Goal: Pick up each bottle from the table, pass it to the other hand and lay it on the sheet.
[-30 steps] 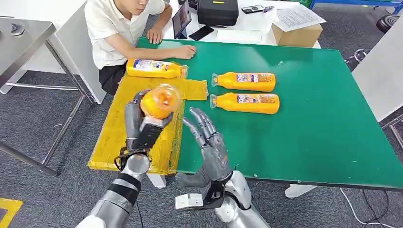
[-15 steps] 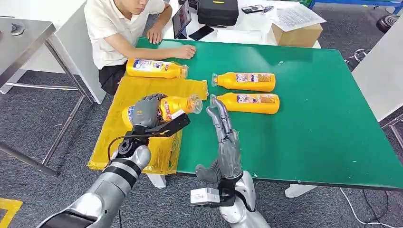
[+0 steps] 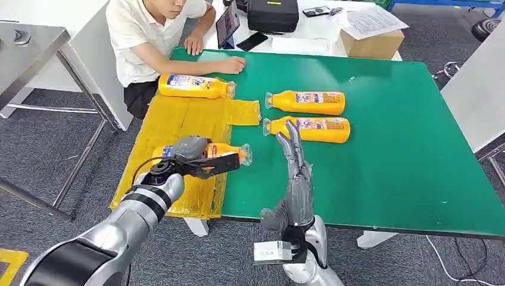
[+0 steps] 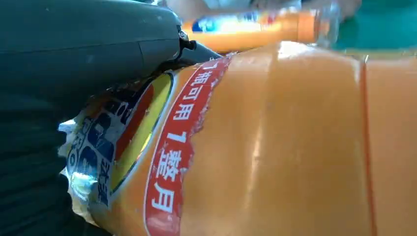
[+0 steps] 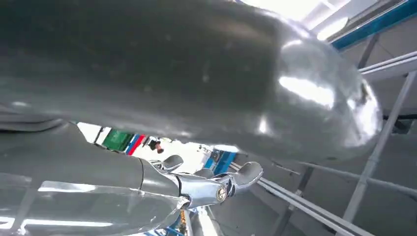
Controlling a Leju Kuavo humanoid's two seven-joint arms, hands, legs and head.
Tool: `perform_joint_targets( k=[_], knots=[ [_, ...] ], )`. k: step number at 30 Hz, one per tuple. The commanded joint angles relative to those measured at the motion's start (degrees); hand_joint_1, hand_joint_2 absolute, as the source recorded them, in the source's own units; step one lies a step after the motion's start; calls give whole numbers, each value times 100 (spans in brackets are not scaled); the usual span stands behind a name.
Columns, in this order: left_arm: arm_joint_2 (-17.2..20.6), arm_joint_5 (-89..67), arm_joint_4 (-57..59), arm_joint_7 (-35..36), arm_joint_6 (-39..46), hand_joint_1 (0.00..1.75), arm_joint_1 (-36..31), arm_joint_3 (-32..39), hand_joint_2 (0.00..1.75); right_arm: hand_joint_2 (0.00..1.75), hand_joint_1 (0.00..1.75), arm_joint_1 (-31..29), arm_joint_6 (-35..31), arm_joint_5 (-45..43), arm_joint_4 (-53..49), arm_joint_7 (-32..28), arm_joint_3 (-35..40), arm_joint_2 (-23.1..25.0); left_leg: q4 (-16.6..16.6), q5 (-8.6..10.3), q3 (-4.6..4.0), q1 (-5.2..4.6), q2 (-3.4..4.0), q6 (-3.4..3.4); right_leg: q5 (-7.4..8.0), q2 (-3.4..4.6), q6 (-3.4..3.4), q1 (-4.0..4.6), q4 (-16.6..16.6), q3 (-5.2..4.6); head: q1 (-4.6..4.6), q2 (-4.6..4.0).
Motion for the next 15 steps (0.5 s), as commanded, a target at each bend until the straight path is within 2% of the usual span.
perform_joint_targets(
  k=[1, 12, 13, 15],
  knots=[
    [208, 115, 871, -89, -707, 7, -552, -284, 175, 0, 0, -247, -24, -261, 119, -5, 254, -292, 3, -8, 14, 6, 4, -11, -6, 10, -12, 5, 3, 12, 0, 0],
    [206, 102, 872, -95, -718, 7, -537, -306, 175, 0, 0, -259, -24, -278, 123, -5, 258, -296, 1, -3, 7, 4, 4, -7, -1, 9, -8, 3, 2, 4, 0, 0],
    [192, 103, 871, -95, -725, 0, -526, -311, 175, 0, 0, -259, -24, -282, 128, -5, 268, -301, 4, -7, 12, 6, 6, -11, -4, 13, -12, 6, 4, 9, 0, 0],
    [190, 159, 910, -185, -956, 0, -513, -316, 175, 0, 0, -270, -24, -320, 180, -5, 282, -317, 2, -4, 7, 5, 3, -7, -2, 8, -7, 4, 3, 6, 0, 0]
  ],
)
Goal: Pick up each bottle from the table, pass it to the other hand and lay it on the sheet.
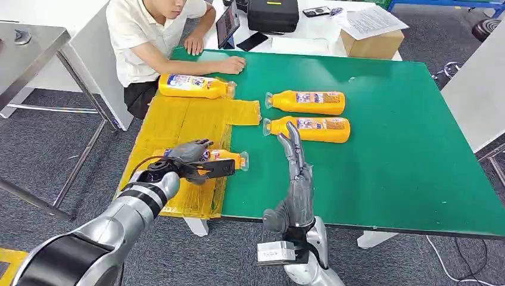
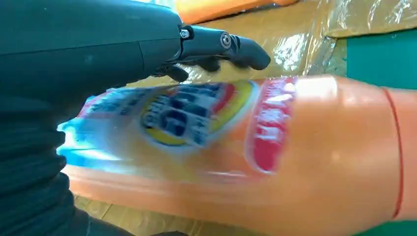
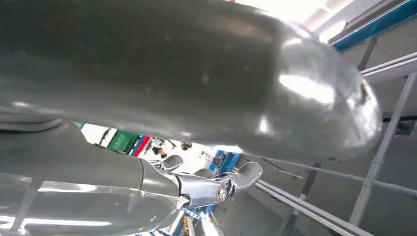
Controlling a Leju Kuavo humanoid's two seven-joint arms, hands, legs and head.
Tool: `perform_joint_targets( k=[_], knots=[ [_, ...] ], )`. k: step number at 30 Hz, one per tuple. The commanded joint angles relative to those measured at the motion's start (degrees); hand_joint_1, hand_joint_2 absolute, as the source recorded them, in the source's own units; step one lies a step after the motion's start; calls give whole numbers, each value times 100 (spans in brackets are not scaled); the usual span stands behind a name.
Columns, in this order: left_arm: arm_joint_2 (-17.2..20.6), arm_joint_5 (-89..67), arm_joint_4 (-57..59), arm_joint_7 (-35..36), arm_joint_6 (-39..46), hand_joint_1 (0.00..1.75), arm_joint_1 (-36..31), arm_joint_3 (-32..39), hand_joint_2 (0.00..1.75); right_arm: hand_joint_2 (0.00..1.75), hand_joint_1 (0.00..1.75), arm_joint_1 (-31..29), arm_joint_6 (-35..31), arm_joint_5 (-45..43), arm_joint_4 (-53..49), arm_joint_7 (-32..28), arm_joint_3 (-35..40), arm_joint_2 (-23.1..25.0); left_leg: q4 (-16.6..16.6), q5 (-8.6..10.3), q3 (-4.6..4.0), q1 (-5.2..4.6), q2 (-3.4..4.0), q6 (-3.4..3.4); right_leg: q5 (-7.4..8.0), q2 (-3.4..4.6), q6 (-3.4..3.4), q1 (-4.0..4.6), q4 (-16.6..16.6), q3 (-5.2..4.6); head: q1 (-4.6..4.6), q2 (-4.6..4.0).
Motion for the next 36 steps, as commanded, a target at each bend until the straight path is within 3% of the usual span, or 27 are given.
perform_joint_targets(
  k=[1, 10, 17, 20, 25, 27, 28, 31, 36],
  knots=[
    [81, 126, 535, -147, -425, 0, -326, -195, 175, 0, 0, -273, -24, -89, 191, -5, 191, -223, 3, -8, 14, 6, 3, -10, -5, 10, -12, 5, 2, 12, 0, 0],
    [53, 464, 304, -972, -1158, 0, -261, -395, 175, 0, 0, -260, -24, -58, 175, -5, 196, -288, -2, -3, 15, 5, -1, -10, -2, 6, -11, 4, -2, 14, 0, 0],
    [80, 461, 234, -1088, -1175, 0, -228, -473, 175, 0, 0, -245, -24, -68, 198, -5, 181, -291, -1, -5, 18, 5, 2, -11, -3, 10, -12, 5, 0, 15, 0, 0],
    [25, 691, -420, -1564, -528, 0, 126, -566, 175, 0, 0, -120, -24, 68, 99, -5, 46, -278, -4, -6, 24, 6, 0, -13, -5, 8, -14, 5, -1, 20, 0, 0],
    [-149, 2335, -3299, -2019, 807, 0, 1857, -598, 175, 0, 0, 220, -24, 44, -256, -5, -231, -185, -13, -10, 36, 2, -10, -10, -12, -2, -11, 2, -13, 35, 0, 0],
    [-237, 3099, -3991, -1992, 1045, 0, 2353, -603, 175, 0, 0, 386, -24, -190, -700, -5, -314, -82, -12, -13, 34, -2, -5, -9, -14, 3, -10, -2, -9, 31, 0, 0],
    [-268, 3356, -4272, -2089, 1627, 0, 2547, -634, 175, 0, 0, 419, -24, -271, -816, -5, -205, -97, -8, -14, 26, -6, -3, -6, -15, 4, -7, -6, -3, 21, -2, 0],
    [-358, 3926, -4106, -2091, 2617, 0, 2533, -498, 175, 0, 0, 507, -24, -247, -1049, -5, -136, 16, 4, -20, 14, -3, -1, -11, -19, 7, -10, -3, 7, 10, 2, 0],
    [-278, 5029, -4161, -2376, 3142, 0, 2639, -428, 175, 0, 0, 724, -24, -160, -1757, -5, -179, 273, 3, -15, 6, 3, -7, -21, -17, 2, -21, 3, 7, -2, 0, 0]
  ],
)
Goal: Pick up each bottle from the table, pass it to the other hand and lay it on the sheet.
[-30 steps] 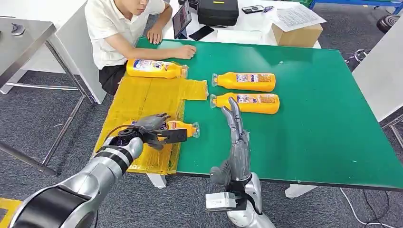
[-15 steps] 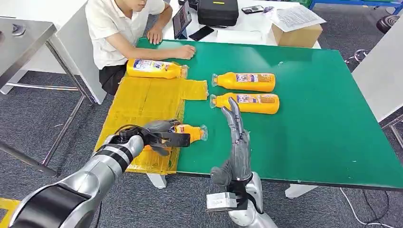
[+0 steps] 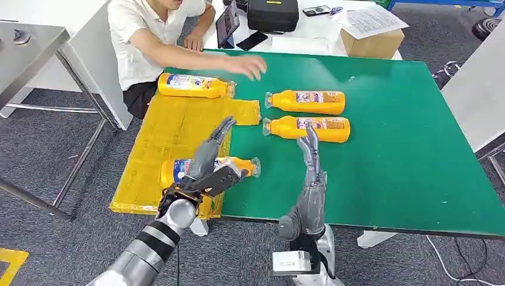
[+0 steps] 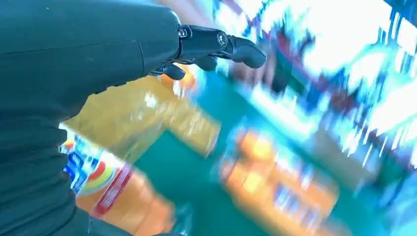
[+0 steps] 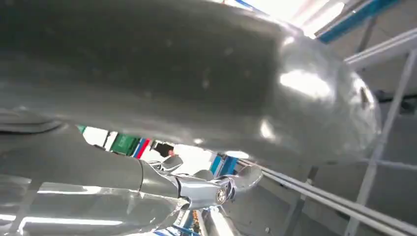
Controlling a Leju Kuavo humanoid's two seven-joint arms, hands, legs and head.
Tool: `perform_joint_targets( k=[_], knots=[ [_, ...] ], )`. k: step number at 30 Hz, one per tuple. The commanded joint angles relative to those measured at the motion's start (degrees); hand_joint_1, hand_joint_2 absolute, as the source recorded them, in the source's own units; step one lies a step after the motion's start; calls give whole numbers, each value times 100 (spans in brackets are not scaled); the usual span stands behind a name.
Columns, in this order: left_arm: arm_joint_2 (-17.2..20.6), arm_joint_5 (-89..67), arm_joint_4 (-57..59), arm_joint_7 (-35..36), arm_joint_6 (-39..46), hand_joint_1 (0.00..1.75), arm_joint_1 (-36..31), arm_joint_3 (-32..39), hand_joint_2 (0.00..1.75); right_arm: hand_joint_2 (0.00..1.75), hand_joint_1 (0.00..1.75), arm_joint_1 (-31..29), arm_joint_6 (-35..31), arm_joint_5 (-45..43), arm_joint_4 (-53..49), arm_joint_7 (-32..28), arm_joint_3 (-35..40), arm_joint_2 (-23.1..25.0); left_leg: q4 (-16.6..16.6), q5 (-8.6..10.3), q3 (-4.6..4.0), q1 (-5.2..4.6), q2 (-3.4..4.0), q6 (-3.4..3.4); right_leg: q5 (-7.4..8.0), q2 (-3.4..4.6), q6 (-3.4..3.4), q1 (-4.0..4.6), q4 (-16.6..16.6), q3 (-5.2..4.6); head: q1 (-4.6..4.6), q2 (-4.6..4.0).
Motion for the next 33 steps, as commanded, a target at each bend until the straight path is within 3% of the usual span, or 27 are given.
perform_joint_targets(
  k=[1, 6, 7, 8, 10, 11, 12, 13, 16, 18, 20, 23, 24, 25, 26, 28, 29, 33],
  knots=[
    [45, 1371, -961, -300, 859, 0, 544, 25, 175, 0, 0, 333, -20, 47, -1206, -5, -55, 327, 4, -5, 8, 4, 0, -13, -6, 7, -14, 4, 10, 4, 0, 0],
    [220, 1483, -1439, -313, 931, 0, 769, -295, 175, 0, 0, 438, -20, 429, -1335, -5, -243, 446, -1, -7, 21, 7, 3, -14, -9, 10, -13, 5, 12, 15, 0, 0],
    [224, 1553, -1496, -334, 896, 0, 790, -331, 175, 0, 0, 365, -20, 140, -1428, 99, -424, 100, -2, -2, 15, 5, 1, -11, -6, 6, -10, 3, 9, 11, 0, 0],
    [241, 1664, -1698, -345, 870, 0, 903, -373, 175, 175, 0, 516, -20, 359, -1166, -5, -426, 411, -3, -3, 19, 7, -4, -10, -6, 3, -10, 5, 5, 18, 0, 0],
    [260, 2129, -2033, -339, 746, 0, 1106, -376, 175, 175, 0, 652, -20, 170, -803, -5, -742, 344, -4, -5, 23, 6, 1, -12, -7, 8, -11, 4, 6, 18, -2, 0],
    [213, 2587, -2254, -306, 617, 0, 1299, -262, 175, 175, 0, 718, -20, -502, -426, -5, -788, 248, -8, -2, 22, 7, -1, -8, -3, 4, -8, 5, 0, 21, 0, 0],
    [242, 2796, -2381, -285, 563, 0, 1419, -236, 175, 0, 0, 702, -20, -1024, -421, -5, -789, 100, -10, 0, 22, 6, -2, -9, -3, 3, -9, 4, -1, 22, 2, 0],
    [273, 3167, -2540, -190, 441, 0, 1586, -193, 175, 0, 0, 764, 75, -1653, -414, -5, -972, 26, -12, 0, 23, 7, 2, -8, 0, 7, -7, 6, -6, 23, 4, 0],
    [483, 4797, -2730, 413, -67, 0, 2057, -130, 175, 0, 0, 1138, 243, -2351, -513, -5, -1989, -25, -23, -7, 48, 6, 11, -11, -3, 18, -11, 5, -19, 46, 0, 0],
    [511, 4944, -2563, 189, 69, 0, 2112, -162, 175, 0, 0, 1354, 541, -2757, -629, 32, -2516, 139, -19, -2, 35, 3, -2, -10, -4, 3, -10, 2, -13, 35, -2, 0],
    [501, 4952, -2561, 103, 83, 0, 2179, -241, 175, 0, 0, 1436, 399, -2840, -599, 346, -2959, 426, -15, -4, 31, 4, -17, -11, -10, -9, -12, 4, -11, 33, 2, 0],
    [468, 4768, -2632, 14, 186, 0, 2177, -374, 175, 0, 0, 1426, 51, -2531, -429, 354, -3095, 551, -8, -5, 9, 2, -12, -11, -9, -3, -12, 2, 1, 7, -2, 0],
    [448, 4745, -2670, 26, 211, 0, 2171, -405, 175, 175, 0, 1421, -20, -2109, -339, 272, -3198, 612, -8, -8, 20, 4, -18, -15, -14, -6, -16, 4, 2, 18, 0, 0],
    [438, 4741, -2702, 32, 209, 0, 2159, -434, 175, 175, 0, 1393, -20, -1394, -219, 178, -3477, 836, -11, -6, 20, 5, -19, -14, -12, -8, -15, 5, -3, 19, 0, 0],
    [455, 4741, -2728, 58, 215, 0, 2142, -473, 175, 175, 0, 1326, -20, -138, -188, -5, -4009, 1118, -8, -2, 8, 5, -17, -11, -7, -7, -12, 5, -1, 8, -2, 0],
    [463, 4730, -2725, 64, 218, 0, 2122, -492, 175, 175, 0, 1304, -20, 114, -159, -5, -4067, 1138, -6, -4, 15, 7, -18, -13, -9, -7, -15, 7, 0, 14, 0, 0],
    [524, 4406, -2639, 63, 409, 0, 2064, -591, 175, 175, 0, 1209, -20, 1403, -146, -5, -4630, 1336, -7, -2, 10, 6, -17, -12, -7, -7, -13, 5, 1, 8, 0, 0],
    [536, 3800, -2431, -114, 564, 0, 2054, -710, 175, 175, 0, 1068, -20, 2764, 542, -5, -5172, 1173, -12, 2, 13, 7, -19, -8, -3, -11, -8, 6, -7, 14, -2, 0]
  ],
)
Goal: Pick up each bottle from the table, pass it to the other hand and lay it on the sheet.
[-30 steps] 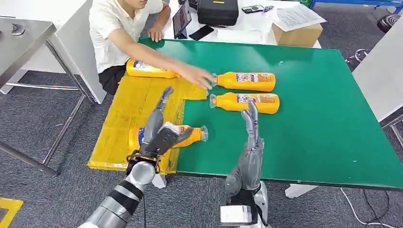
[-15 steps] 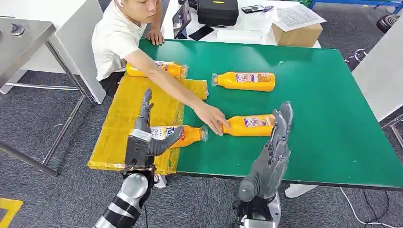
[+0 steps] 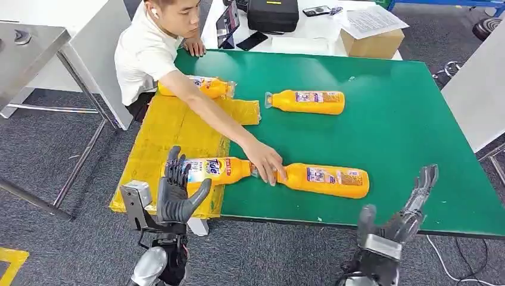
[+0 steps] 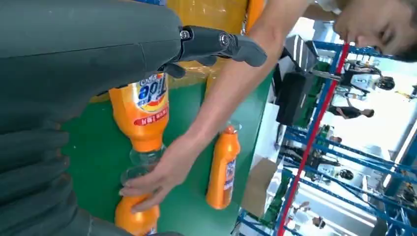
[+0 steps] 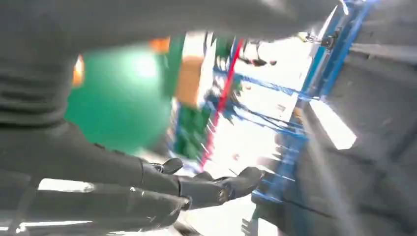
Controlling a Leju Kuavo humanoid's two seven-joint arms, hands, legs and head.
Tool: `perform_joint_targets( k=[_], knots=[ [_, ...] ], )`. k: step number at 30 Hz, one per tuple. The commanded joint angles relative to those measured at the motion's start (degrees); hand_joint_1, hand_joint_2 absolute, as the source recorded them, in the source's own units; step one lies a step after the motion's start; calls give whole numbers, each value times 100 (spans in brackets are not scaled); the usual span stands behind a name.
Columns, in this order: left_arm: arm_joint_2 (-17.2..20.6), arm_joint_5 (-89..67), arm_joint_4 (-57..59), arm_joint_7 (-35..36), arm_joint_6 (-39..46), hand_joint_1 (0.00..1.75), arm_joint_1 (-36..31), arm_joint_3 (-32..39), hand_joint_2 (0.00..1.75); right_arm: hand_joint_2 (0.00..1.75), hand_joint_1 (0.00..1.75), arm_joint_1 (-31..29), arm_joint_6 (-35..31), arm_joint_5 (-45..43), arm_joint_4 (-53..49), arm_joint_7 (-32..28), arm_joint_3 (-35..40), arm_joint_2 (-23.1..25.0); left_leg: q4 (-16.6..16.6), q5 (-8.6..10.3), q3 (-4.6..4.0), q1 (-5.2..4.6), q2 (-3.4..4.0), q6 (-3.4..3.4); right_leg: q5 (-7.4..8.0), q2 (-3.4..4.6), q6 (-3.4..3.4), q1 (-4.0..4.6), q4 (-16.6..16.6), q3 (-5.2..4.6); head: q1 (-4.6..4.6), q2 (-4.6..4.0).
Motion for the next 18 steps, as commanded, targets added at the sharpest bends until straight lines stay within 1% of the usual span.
perform_joint_targets(
  k=[1, 3, 4, 7, 9, 10, 15, 16, 18],
  knots=[
    [230, -932, 338, -165, 278, 0, -130, -466, 175, 175, 0, -383, -29, 2629, 1339, -33, -2068, 287, -18, 0, 37, 8, -13, -8, 0, -7, -9, 7, -24, 44, 0, 0],
    [198, -1112, 433, -176, 255, 0, -161, -538, 175, 175, 0, -489, -29, 3067, 1475, -33, -2273, 238, -10, 0, 20, 3, -6, -4, 0, -1, -5, 2, -13, 25, 0, 0],
    [146, -1210, 494, -187, 255, 0, -176, -553, 175, 175, 0, -552, -29, 3209, 1604, -33, -2320, 162, -15, 0, 31, 1, -11, -6, -2, -5, -7, 0, -17, 37, 0, 0],
    [46, -1688, 656, -240, 329, 0, -271, -625, 175, 175, 0, -770, -29, 4121, 1720, -33, -2521, 22, -13, -2, 31, 1, -12, -7, -1, -3, -9, 2, -19, 40, 0, 0],
    [8, -1765, 705, -180, 260, 0, -308, -619, 175, 175, 0, -974, -29, 4160, 2254, -33, -2555, -69, -8, 1, 17, -3, -13, -5, 2, -6, -5, -2, -13, 25, 0, 0],
    [8, -1765, 705, -180, 260, 0, -308, -619, 175, 175, 0, -974, -29, 4160, 2254, -33, -2555, -69, -14, -1, 32, -2, -13, -9, 0, -3, -11, -1, -17, 39, -2, 0],
    [8, -1765, 705, -180, 260, 0, -308, -619, 175, 175, 0, -974, -29, 4160, 2254, -33, -2555, -69, -8, 0, 19, -3, -9, -6, 1, -2, -6, -2, -10, 22, -2, 0],
    [27, -1775, 686, -165, 239, 0, -291, -599, 175, 175, 0, -1094, -29, 4310, 2445, 38, -2554, -76, -6, 0, 12, -3, -6, -4, 3, 0, -4, -2, -9, 15, -2, 0],
    [30, -1806, 662, -169, 211, 0, -303, -613, 175, 175, 0, -1239, -29, 4527, 2855, 447, -2345, -298, -10, -2, 25, 2, 4, -7, 4, 11, -7, 3, -14, 26, -2, 0]
  ],
)
